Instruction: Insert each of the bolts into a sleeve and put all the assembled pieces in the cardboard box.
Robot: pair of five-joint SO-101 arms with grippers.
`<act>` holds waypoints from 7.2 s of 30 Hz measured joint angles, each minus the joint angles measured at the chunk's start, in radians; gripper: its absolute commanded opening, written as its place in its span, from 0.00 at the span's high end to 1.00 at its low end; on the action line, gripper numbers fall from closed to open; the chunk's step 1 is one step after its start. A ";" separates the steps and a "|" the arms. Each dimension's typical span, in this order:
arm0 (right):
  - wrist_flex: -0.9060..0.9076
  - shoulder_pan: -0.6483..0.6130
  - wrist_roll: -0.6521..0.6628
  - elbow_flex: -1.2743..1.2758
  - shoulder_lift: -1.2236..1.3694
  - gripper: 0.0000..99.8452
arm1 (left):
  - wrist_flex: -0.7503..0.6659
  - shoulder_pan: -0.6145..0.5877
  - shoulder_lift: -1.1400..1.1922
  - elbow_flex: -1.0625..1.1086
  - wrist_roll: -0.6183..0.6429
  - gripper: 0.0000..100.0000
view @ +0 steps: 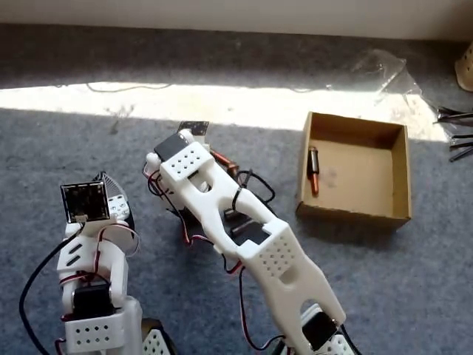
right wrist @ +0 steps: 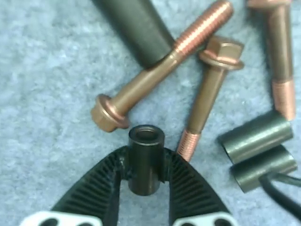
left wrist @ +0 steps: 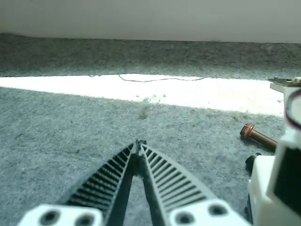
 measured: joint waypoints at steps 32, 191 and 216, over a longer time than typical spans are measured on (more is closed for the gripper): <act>0.086 0.216 0.540 -0.060 -0.351 1.00 | -0.003 0.087 0.000 0.031 0.000 0.99; -0.806 0.442 0.818 2.206 -2.631 1.00 | 0.308 0.600 2.145 -1.444 0.235 0.99; -0.806 0.425 0.818 2.232 -2.631 1.00 | 0.586 0.605 1.823 -1.531 0.106 1.00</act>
